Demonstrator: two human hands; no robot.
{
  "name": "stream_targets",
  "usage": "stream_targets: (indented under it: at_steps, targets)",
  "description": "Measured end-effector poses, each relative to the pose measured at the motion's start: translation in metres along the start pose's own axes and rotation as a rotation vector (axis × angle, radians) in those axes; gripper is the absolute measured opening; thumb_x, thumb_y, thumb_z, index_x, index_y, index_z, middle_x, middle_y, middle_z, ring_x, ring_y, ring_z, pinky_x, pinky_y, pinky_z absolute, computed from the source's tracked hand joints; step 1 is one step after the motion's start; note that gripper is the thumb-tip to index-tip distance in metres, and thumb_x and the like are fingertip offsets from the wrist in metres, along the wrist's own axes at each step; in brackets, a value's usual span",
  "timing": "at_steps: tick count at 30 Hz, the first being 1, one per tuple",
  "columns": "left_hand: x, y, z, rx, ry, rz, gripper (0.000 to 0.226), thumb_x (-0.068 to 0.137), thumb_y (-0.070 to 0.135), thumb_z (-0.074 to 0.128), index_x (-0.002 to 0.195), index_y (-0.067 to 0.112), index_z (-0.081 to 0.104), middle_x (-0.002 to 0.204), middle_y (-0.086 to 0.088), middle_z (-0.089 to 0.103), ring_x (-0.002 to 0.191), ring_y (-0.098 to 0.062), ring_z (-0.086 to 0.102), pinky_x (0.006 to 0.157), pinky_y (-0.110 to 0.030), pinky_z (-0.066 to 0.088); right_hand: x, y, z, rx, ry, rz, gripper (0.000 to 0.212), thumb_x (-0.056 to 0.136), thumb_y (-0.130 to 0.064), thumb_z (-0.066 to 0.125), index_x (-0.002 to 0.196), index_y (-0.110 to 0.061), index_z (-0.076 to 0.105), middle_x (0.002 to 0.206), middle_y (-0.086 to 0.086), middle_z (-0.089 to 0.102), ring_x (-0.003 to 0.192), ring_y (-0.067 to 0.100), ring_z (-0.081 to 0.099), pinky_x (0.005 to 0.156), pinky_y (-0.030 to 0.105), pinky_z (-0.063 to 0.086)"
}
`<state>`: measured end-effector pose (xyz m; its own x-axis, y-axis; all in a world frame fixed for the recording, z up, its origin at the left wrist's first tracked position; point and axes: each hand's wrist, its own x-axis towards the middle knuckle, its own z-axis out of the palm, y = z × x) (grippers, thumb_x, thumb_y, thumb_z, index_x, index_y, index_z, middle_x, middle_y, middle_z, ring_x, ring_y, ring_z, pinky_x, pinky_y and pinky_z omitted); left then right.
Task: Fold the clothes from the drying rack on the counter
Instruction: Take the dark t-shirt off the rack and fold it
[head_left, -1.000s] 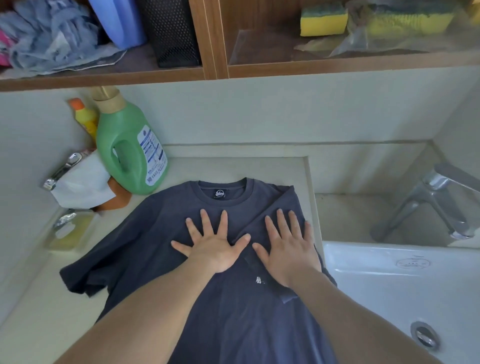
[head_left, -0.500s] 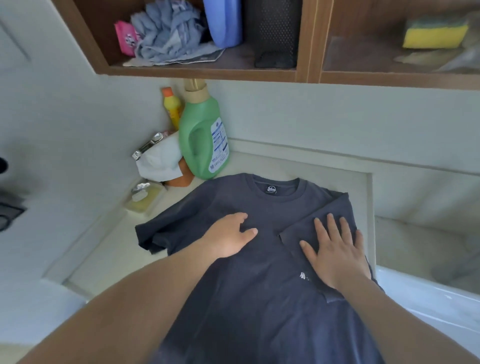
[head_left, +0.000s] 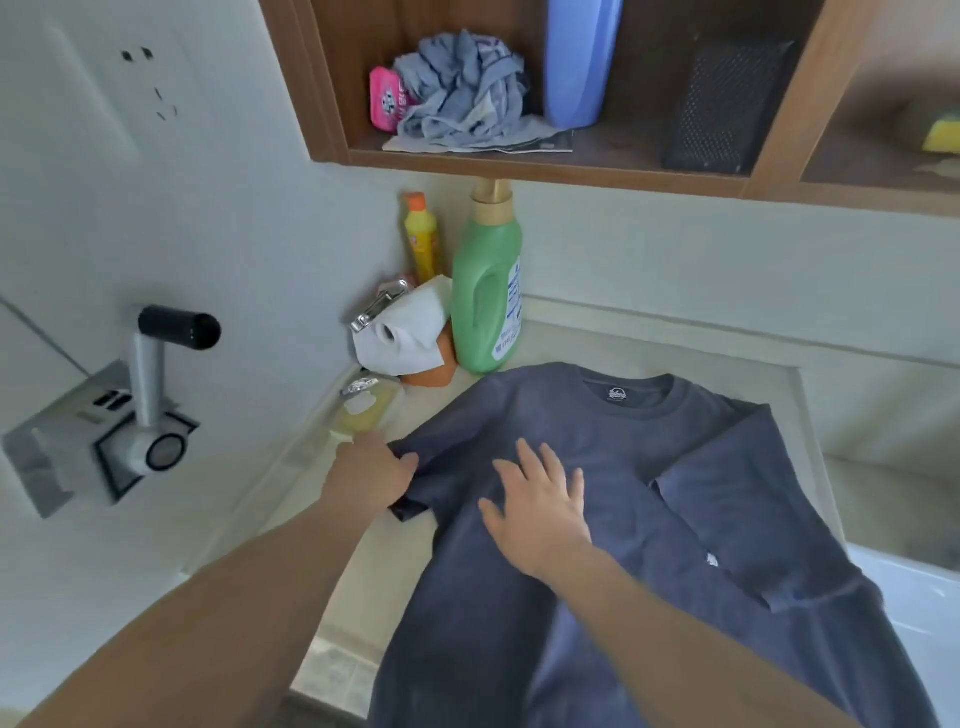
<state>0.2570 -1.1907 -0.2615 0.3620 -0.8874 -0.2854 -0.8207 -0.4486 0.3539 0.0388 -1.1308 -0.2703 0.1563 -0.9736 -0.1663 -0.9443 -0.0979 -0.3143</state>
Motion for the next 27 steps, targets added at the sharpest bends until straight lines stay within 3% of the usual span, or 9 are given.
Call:
stream_targets:
  at_steps: [3, 7, 12, 15, 20, 24, 26, 27]
  targets:
    - [0.006, -0.021, -0.001, -0.147, -0.013, -0.082, 0.085, 0.080, 0.066, 0.067, 0.130, 0.001, 0.043, 0.118, -0.014, 0.062, 0.102, -0.033, 0.065, 0.078, -0.036, 0.050, 0.009, -0.036, 0.027, 0.016, -0.031, 0.054, 0.066, 0.103, -0.060, 0.029, 0.160, -0.032, 0.013, 0.171, -0.002, -0.005, 0.156, 0.025, -0.012, 0.122, 0.063, -0.001]
    - [0.010, -0.034, 0.004, -0.326, -0.079, -0.017, 0.067, 0.078, 0.054, 0.076, 0.116, 0.006, 0.049, 0.105, -0.006, 0.067, 0.093, -0.029, 0.066, 0.081, -0.038, 0.055, -0.001, -0.031, 0.053, -0.117, 0.013, 0.084, 0.071, 0.101, -0.066, 0.016, 0.162, -0.033, 0.005, 0.171, -0.003, -0.005, 0.157, 0.024, -0.011, 0.123, 0.060, -0.006]
    - [0.009, -0.036, -0.006, -0.511, -0.014, 0.141, 0.040, 0.099, 0.026, 0.060, 0.136, 0.015, 0.051, 0.119, 0.001, 0.062, 0.113, -0.028, 0.061, 0.090, -0.032, 0.045, -0.007, -0.026, 0.058, -0.166, 0.026, 0.091, 0.073, 0.097, -0.069, 0.008, 0.162, -0.035, 0.001, 0.171, -0.006, -0.007, 0.157, 0.021, -0.011, 0.124, 0.058, -0.006]
    - [0.011, -0.032, -0.020, -0.664, 0.081, 0.178, 0.030, 0.103, 0.023, 0.050, 0.134, 0.022, 0.050, 0.114, 0.006, 0.057, 0.111, -0.025, 0.058, 0.095, -0.034, 0.044, -0.014, -0.028, 0.059, -0.187, 0.019, 0.088, 0.076, 0.093, -0.069, 0.003, 0.161, -0.035, -0.003, 0.170, -0.009, -0.009, 0.157, 0.020, -0.012, 0.124, 0.056, -0.006]
    - [0.007, -0.024, -0.023, -0.631, 0.124, 0.332, 0.034, 0.107, 0.021, 0.044, 0.140, 0.023, 0.046, 0.121, 0.009, 0.056, 0.108, -0.014, 0.053, 0.091, -0.029, 0.040, -0.032, -0.031, 0.063, -0.213, 0.011, 0.054, 0.081, 0.089, -0.070, -0.005, 0.162, -0.034, -0.004, 0.171, -0.007, -0.007, 0.157, 0.022, -0.011, 0.125, 0.056, -0.004]
    - [0.022, -0.050, -0.016, -0.444, 0.095, 0.254, 0.042, 0.104, 0.023, 0.048, 0.145, 0.020, 0.042, 0.135, -0.001, 0.060, 0.121, -0.025, 0.059, 0.098, -0.035, 0.047, -0.040, -0.033, 0.057, -0.214, -0.024, 0.052, 0.078, 0.094, -0.071, 0.012, 0.162, -0.033, 0.010, 0.171, -0.005, 0.002, 0.157, 0.024, -0.002, 0.125, 0.058, 0.003]
    - [0.015, -0.048, -0.010, -0.425, 0.009, 0.147, 0.046, 0.099, 0.039, 0.054, 0.134, 0.009, 0.050, 0.127, -0.010, 0.065, 0.113, -0.031, 0.063, 0.093, -0.036, 0.049, -0.032, -0.038, 0.047, -0.169, -0.028, 0.100, 0.072, 0.095, -0.070, 0.028, 0.158, -0.035, 0.024, 0.166, -0.006, 0.016, 0.154, 0.023, 0.010, 0.124, 0.054, 0.011]
    - [0.002, -0.063, -0.005, -0.505, -0.096, 0.183, 0.052, 0.095, 0.049, 0.058, 0.128, 0.009, 0.053, 0.121, -0.009, 0.068, 0.109, -0.029, 0.065, 0.093, -0.037, 0.052, -0.026, -0.043, 0.042, -0.130, -0.003, 0.125, 0.067, 0.095, -0.068, 0.033, 0.154, -0.036, 0.032, 0.161, -0.007, 0.024, 0.150, 0.023, 0.019, 0.122, 0.052, 0.017]
